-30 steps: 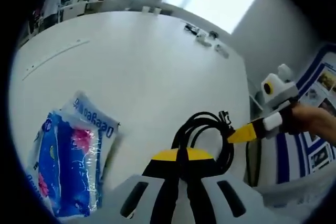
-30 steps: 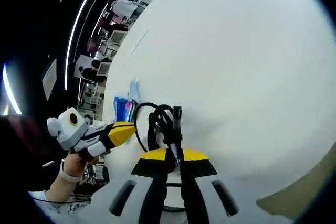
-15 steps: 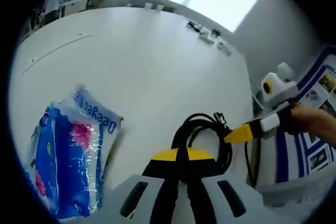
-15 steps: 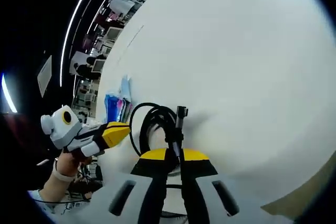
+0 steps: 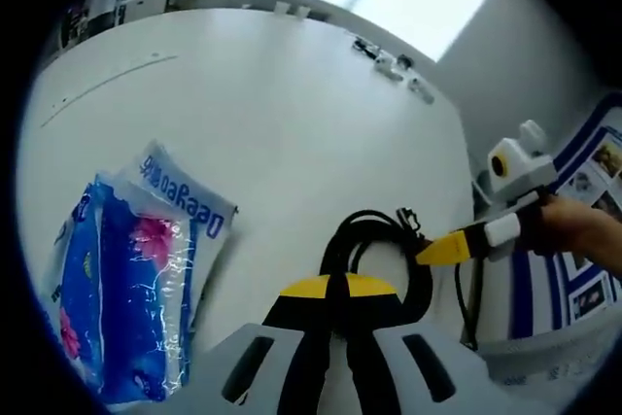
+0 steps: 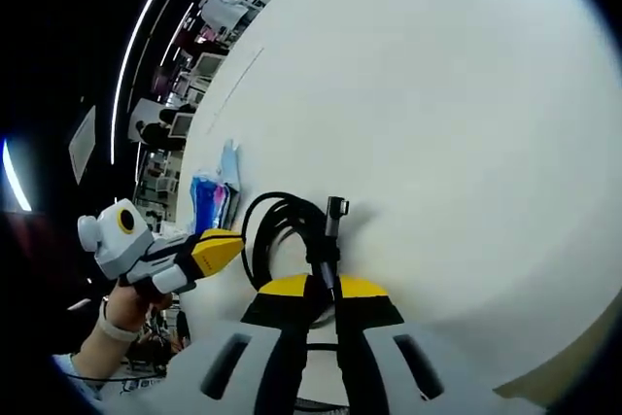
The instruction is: Arrange the tabletop items into an orderly group along one side of the table until the central work area is clear of visible clutter.
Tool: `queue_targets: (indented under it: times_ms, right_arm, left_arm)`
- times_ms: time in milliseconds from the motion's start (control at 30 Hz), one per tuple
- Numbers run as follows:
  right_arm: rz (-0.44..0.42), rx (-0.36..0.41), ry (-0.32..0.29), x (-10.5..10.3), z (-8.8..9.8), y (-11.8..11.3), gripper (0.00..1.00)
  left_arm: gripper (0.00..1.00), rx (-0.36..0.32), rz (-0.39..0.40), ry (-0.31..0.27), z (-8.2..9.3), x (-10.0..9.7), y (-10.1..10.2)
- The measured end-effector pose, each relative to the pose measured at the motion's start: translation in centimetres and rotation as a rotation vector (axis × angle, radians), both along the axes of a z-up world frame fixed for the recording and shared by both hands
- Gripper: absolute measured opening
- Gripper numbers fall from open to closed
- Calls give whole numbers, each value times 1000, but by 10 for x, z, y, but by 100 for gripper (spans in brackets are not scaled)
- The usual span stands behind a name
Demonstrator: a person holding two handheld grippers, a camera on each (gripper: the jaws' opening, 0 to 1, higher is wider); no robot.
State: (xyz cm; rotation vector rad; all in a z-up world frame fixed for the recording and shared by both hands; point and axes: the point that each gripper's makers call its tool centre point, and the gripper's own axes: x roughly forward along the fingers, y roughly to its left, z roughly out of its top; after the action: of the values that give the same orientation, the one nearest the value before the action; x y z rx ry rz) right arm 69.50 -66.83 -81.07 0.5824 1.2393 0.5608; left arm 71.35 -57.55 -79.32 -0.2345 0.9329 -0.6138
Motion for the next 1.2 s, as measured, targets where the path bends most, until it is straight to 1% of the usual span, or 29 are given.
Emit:
queue_targets:
  times_ms: [200, 367, 500, 567, 600, 633, 667, 733, 800, 867, 900, 967, 1067, 1200]
  right_arm:
    - [-10, 2, 0, -2, 1, 1, 6]
    - [0, -3, -20, -4, 1, 2, 6]
    - [47, -32, -69, -8, 3, 3, 8]
    - [67, -45, -107, -9, 6, 3, 11]
    - [61, -50, -99, -10, 7, 3, 11]
    - [71, -57, -103, -11, 6, 2, 10]
    - [85, -67, -109, -13, 6, 2, 10]
    - [83, -69, -113, -11, 4, 0, 9]
    - [79, -70, -112, -10, 4, -2, 8]
    - [74, -66, -110, -9, 4, -3, 7]
    - [73, -71, -97, -9, 4, -4, 7]
    - [82, -76, -119, -7, 5, -4, 6]
    - [79, -78, -110, -7, 7, -8, 5]
    - [76, -86, -117, -5, 7, -13, 4]
  left_arm:
    - [0, -3, 14, 1, -2, 1, 0]
    - [0, -2, 17, -7, -3, 1, 0]
    - [1, -2, 16, -24, -4, 2, 2]
    - [3, -5, 17, -37, -4, 2, 2]
    - [4, -7, 11, -49, -4, 2, 2]
    - [4, -8, 10, -50, -4, 1, 3]
    - [4, -13, 10, -40, -6, 0, 2]
    - [4, -23, 17, -19, -9, -2, 2]
    - [3, -23, 11, -30, -8, -2, 1]
    - [1, -29, 7, -23, -7, -4, -1]
    - [1, -32, 1, -17, -7, -5, -4]
    - [2, -27, -9, -19, -7, -7, -8]
    - [2, -33, -10, -10, -9, -7, -10]
    - [2, -40, -18, -11, -9, -8, -15]
